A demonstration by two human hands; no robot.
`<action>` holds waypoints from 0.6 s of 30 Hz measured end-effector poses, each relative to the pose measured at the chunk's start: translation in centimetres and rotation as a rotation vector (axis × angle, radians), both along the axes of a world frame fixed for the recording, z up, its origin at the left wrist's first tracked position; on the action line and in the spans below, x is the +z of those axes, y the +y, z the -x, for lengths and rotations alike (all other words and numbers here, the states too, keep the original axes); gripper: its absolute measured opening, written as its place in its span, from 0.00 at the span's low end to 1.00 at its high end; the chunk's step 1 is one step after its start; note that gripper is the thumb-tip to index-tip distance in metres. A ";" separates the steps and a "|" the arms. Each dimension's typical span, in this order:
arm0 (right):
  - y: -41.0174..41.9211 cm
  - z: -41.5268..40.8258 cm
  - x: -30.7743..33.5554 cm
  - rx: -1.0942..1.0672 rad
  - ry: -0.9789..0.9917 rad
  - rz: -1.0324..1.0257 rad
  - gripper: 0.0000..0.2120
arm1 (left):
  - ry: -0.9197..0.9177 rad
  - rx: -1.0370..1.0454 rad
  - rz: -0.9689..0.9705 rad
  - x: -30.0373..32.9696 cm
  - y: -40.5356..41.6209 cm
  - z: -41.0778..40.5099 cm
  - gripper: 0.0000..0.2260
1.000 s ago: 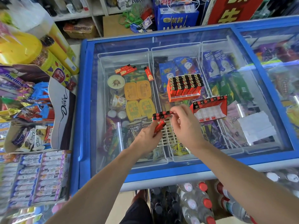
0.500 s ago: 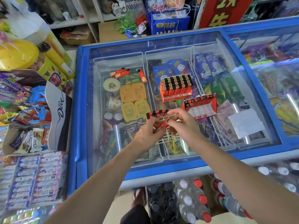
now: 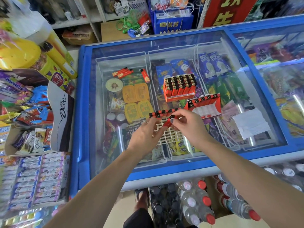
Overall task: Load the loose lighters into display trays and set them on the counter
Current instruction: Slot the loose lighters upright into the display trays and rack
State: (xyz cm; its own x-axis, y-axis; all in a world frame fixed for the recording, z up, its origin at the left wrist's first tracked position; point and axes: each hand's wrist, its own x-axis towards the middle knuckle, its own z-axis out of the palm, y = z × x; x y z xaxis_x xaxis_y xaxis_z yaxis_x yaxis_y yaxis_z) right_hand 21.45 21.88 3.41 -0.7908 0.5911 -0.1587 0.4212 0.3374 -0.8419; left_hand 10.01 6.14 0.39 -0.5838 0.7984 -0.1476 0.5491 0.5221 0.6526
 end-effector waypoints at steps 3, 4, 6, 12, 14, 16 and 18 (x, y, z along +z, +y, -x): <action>0.7 0.3 -0.1 0.043 0.008 -0.258 0.11 | 0.227 0.070 -0.005 0.6 -0.3 1.4 0.13; 0.8 0.5 -0.2 0.080 0.007 -0.328 0.10 | 0.290 0.064 -0.002 0.8 -0.2 1.9 0.15; 0.7 0.9 -0.4 0.157 0.013 -0.445 0.09 | 0.395 0.026 0.023 1.2 0.4 3.0 0.19; -0.2 2.0 -1.4 0.277 -0.027 -0.555 0.08 | 0.379 -0.154 0.179 1.7 2.7 4.4 0.18; -0.2 2.2 -1.7 0.287 -0.049 -0.588 0.07 | 0.337 -0.169 0.199 1.7 3.2 4.4 0.14; -0.1 2.4 -2.0 0.292 -0.060 -0.609 0.06 | 0.297 -0.169 0.203 1.7 3.5 4.5 0.12; -0.1 2.6 -2.2 0.297 -0.072 -0.624 0.06 | 0.289 -0.167 0.201 1.6 3.7 4.6 0.12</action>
State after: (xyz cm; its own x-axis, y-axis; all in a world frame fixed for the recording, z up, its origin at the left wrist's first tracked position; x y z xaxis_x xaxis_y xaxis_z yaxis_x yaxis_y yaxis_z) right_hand 18.82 21.79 1.21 -0.9333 0.3494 0.0824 0.2838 0.8587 -0.4267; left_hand 5.42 9.84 2.03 -0.4889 0.8577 -0.1591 0.7833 0.5119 0.3528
